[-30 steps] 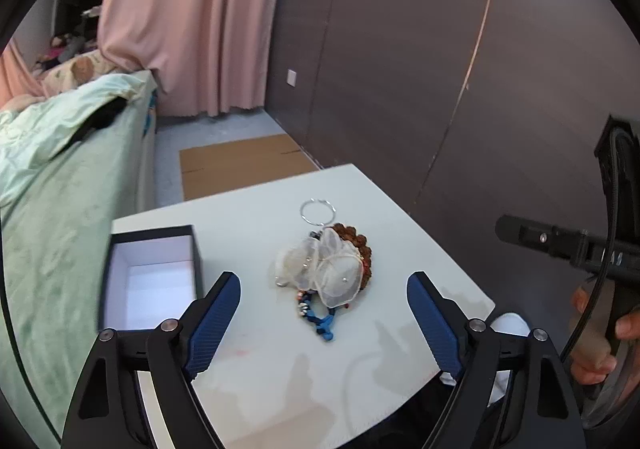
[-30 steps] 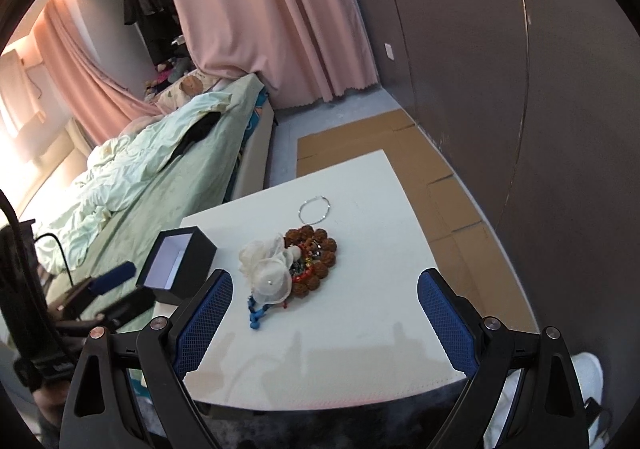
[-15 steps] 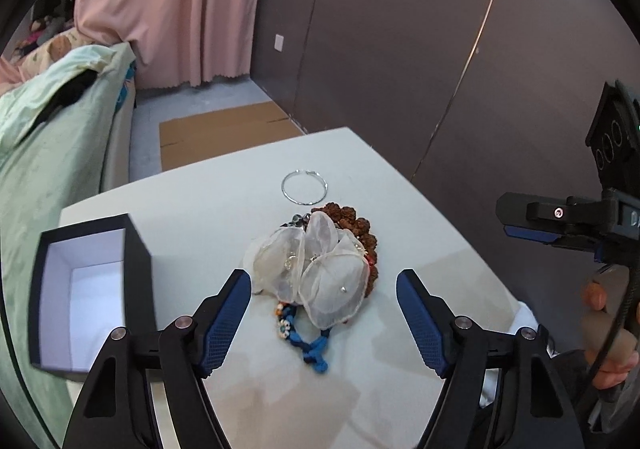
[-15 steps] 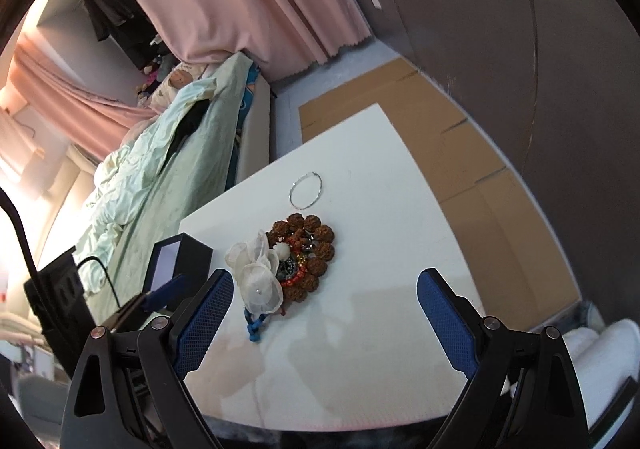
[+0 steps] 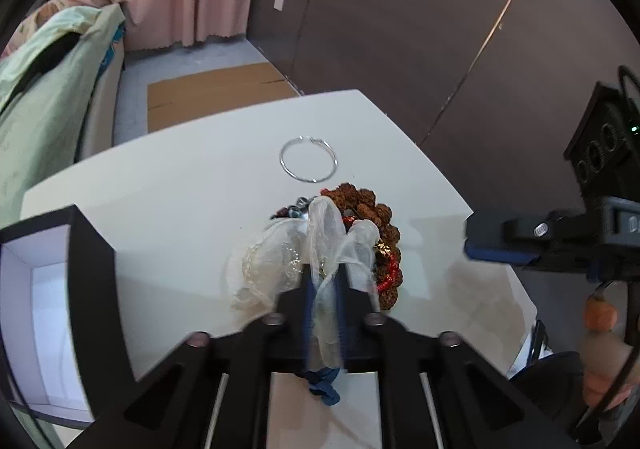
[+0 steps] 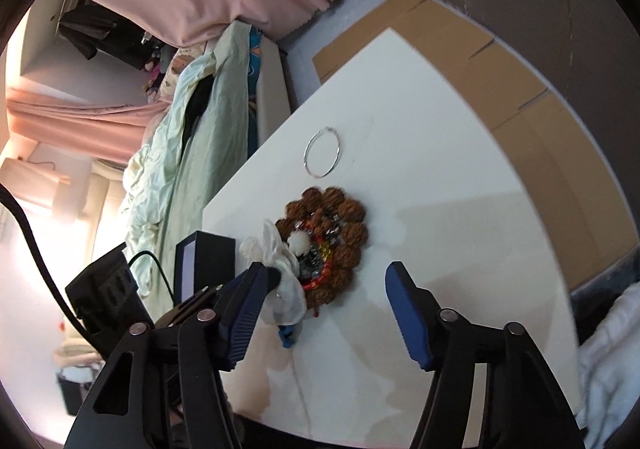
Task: Organize jewelry
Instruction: 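Grasp the white sheer flower piece with the left gripper and lift it, then grasp the red string with the right gripper while the left gripper holds the flower piece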
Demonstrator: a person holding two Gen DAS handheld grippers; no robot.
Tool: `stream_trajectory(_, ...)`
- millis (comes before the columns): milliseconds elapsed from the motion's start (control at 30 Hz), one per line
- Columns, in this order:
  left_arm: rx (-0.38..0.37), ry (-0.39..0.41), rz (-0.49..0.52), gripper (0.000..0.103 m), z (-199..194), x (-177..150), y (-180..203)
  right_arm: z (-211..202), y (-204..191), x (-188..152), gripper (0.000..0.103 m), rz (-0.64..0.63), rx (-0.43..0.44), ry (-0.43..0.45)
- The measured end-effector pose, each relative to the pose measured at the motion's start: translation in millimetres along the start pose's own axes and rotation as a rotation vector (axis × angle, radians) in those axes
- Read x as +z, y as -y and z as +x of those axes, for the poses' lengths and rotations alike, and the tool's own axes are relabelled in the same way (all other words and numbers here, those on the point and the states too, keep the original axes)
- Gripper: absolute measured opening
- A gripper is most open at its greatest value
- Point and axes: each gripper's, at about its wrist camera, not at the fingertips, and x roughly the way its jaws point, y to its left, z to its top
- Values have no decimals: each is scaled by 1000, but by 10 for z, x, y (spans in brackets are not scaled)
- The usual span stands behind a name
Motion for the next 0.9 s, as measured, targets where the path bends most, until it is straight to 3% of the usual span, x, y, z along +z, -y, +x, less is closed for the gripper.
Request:
stream_trajectory(200, -26, 65, -33, 3, -225, 48, -60, 224, -90, -12, 44, 9, -9, -35)
stream_trajectory(533, -32, 125, -64, 3, -491, 40, -172, 405, -206, 10, 37, -31, -130, -29)
stream_trajectory(567, -31, 128, -68, 3, -509, 28, -176, 442, -217, 17, 35, -34, -145, -33)
stream_trajectory(633, -28, 133, -72, 3, -553, 29, -203, 493, -205, 29, 17, -38, -170, -44)
stream_trajectory(700, -27, 140, -76, 3, -600, 26, -217, 504, -215, 35, 9, -49, -203, -41)
stream_trajectory(900, -18, 166, -80, 3, -755, 17, -229, 318, -266, -3, 9, -46, -175, 1)
